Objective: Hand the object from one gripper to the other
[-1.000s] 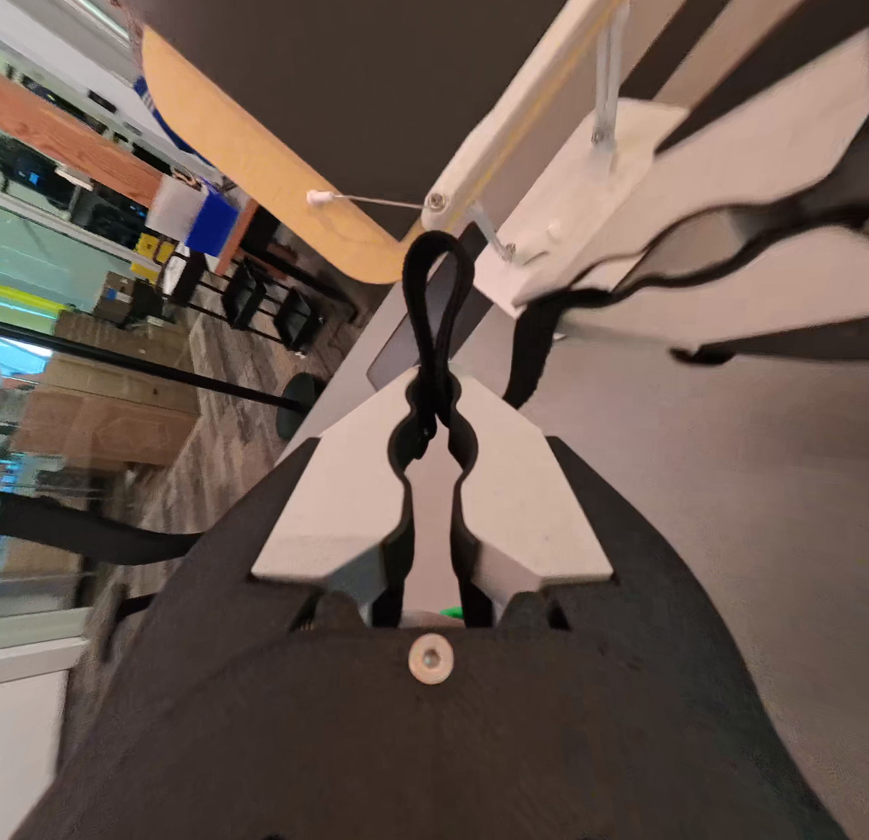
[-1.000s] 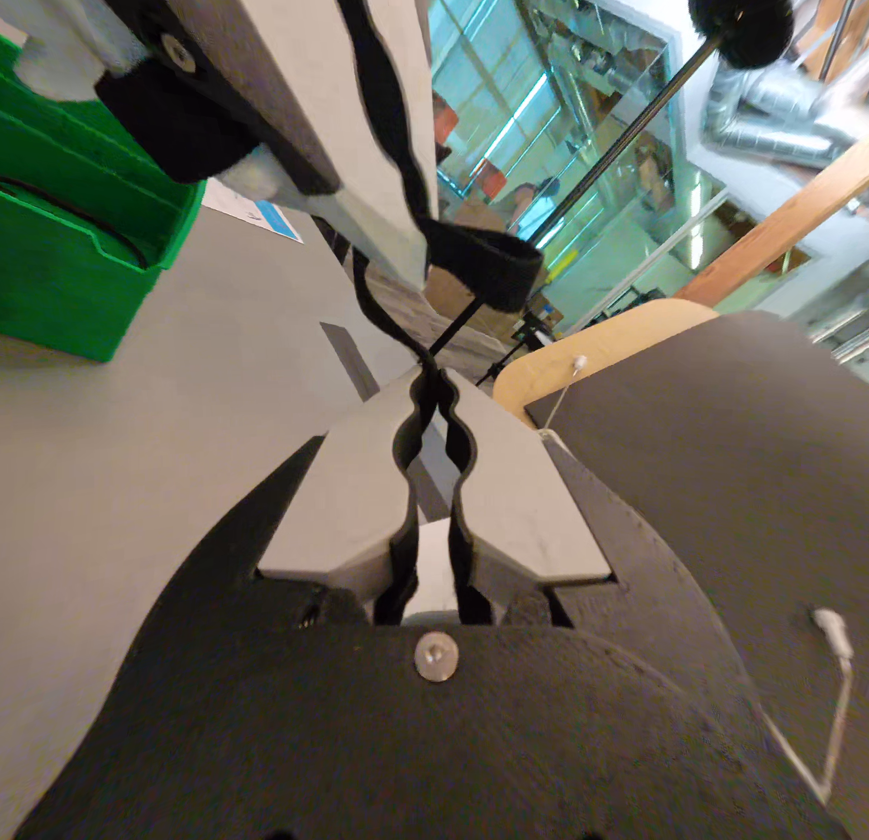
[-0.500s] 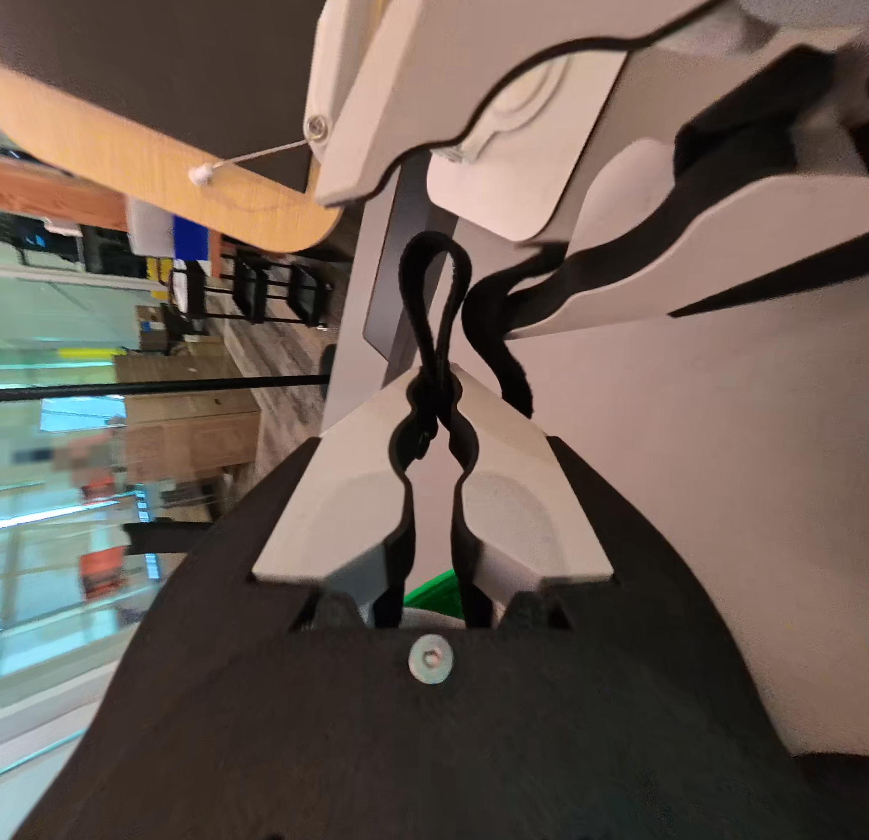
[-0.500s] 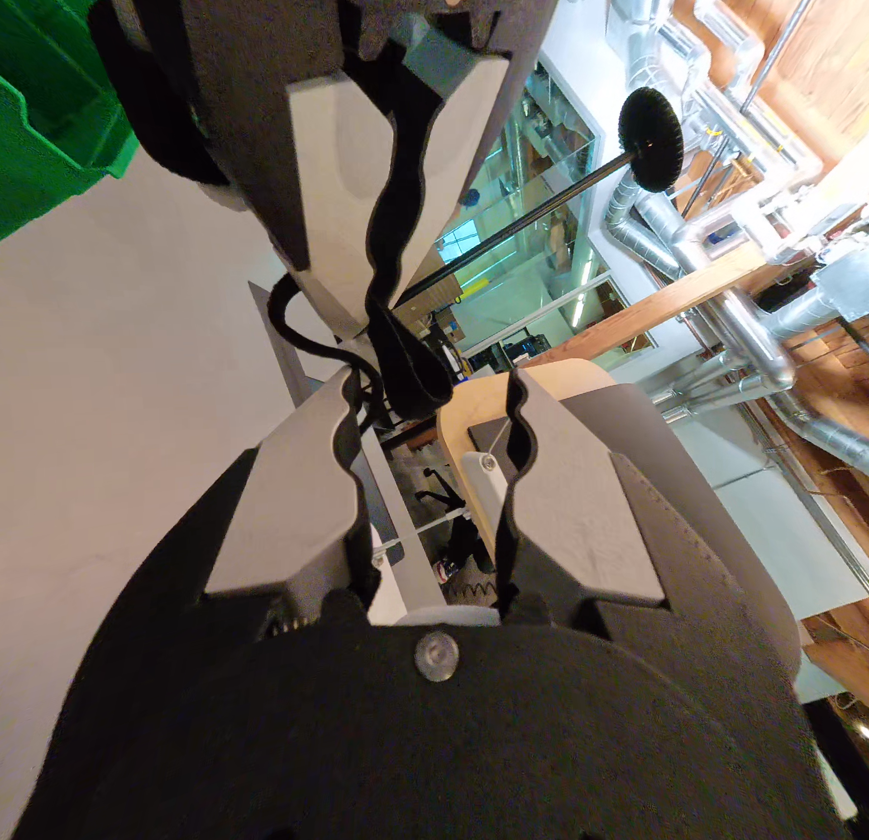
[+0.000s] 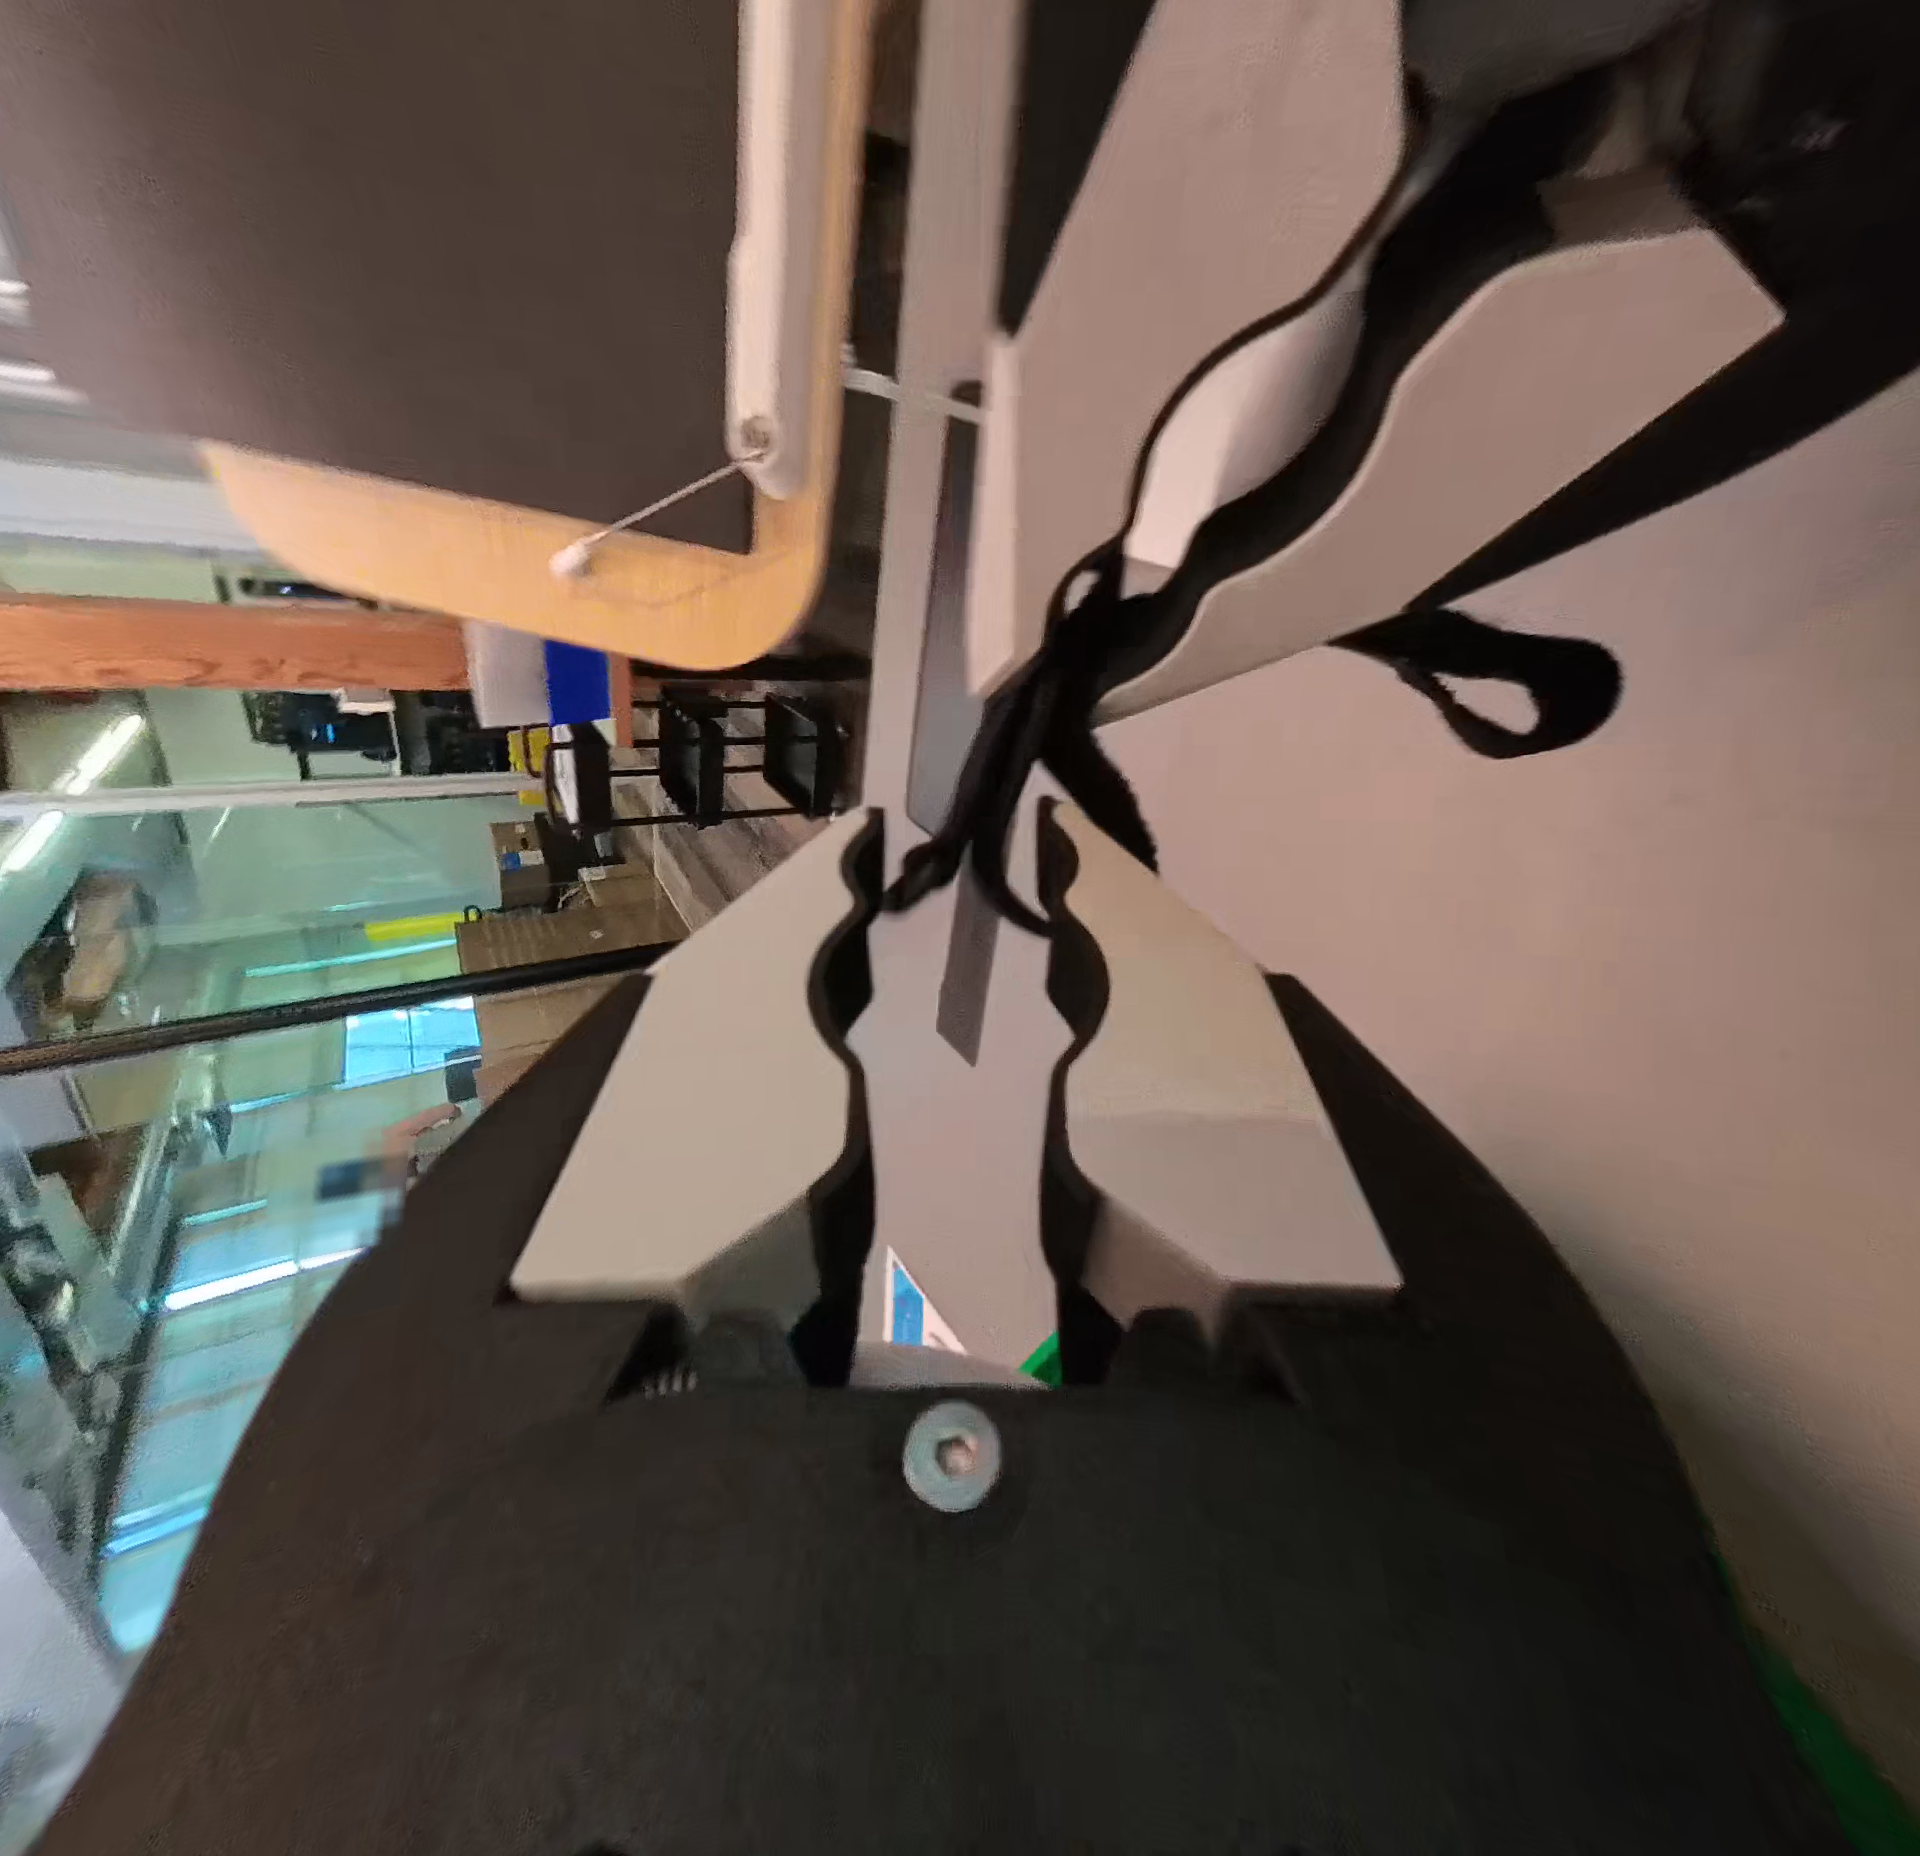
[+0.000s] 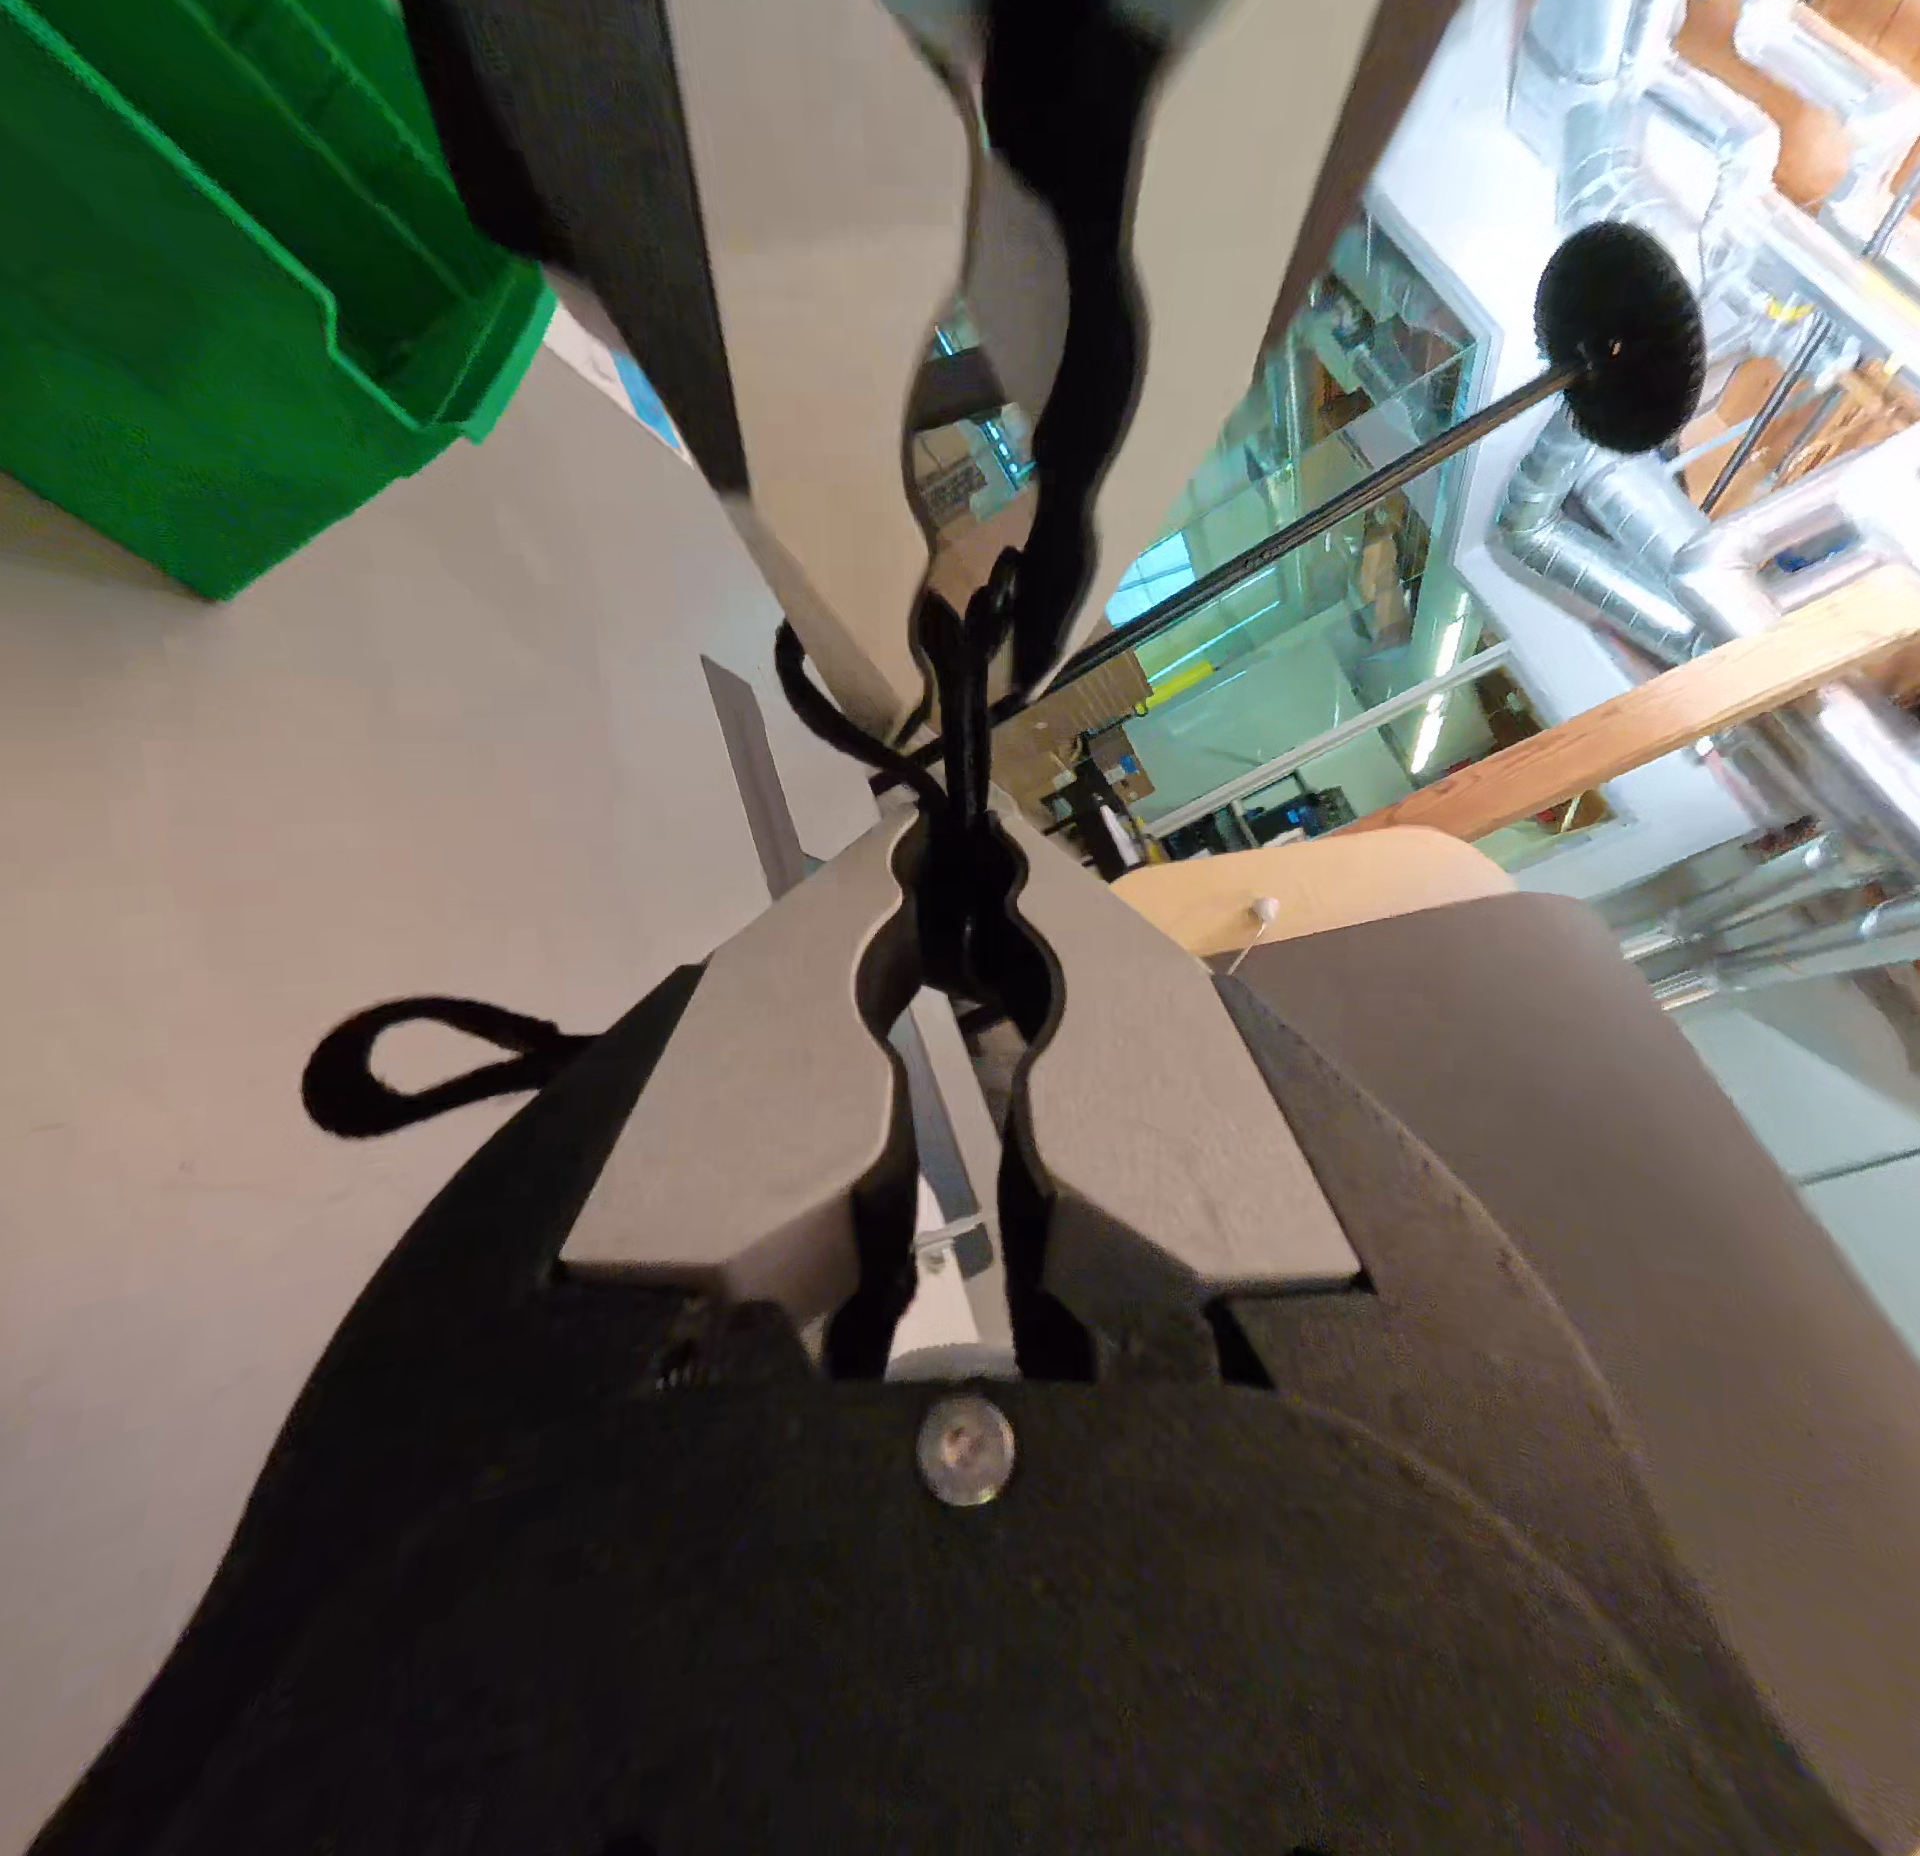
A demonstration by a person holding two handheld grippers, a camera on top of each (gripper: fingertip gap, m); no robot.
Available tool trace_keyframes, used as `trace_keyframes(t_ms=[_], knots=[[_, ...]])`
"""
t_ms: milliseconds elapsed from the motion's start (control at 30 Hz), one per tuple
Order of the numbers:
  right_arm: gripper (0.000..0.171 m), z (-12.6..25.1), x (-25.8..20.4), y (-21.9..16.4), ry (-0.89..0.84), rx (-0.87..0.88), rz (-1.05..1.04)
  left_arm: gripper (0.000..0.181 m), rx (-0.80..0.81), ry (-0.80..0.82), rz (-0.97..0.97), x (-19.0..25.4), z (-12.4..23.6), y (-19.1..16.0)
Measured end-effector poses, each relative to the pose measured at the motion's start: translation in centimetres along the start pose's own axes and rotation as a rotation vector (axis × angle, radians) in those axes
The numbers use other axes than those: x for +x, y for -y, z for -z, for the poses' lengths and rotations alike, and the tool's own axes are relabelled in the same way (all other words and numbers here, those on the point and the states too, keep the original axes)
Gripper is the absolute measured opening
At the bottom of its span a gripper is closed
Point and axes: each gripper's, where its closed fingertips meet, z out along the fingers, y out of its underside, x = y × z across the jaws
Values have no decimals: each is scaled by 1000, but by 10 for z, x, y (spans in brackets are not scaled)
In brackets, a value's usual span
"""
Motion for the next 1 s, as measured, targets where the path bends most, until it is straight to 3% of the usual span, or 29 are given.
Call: trace_keyframes(t_ms=[200, 367, 533, 733, 1000], knots=[[3, 0, 15, -8, 67, 80, -457, 36, 227, 191, 312, -42, 50, 10], [5, 5, 31, -1, 194, 231, -1027, 35, 265, 380, 245, -26, 60, 19], [5, 5, 35, -6, 306, 301, -1383, 45, 262, 399, 138, 0, 41, 29], [5, 2, 30, -6, 367, 310, -1482, 47, 306, 332, 106, 17, 26, 47], [5, 5, 25, 8, 453, 348, -1569, 50, 243, 430, 60, 11, 3, 42]])
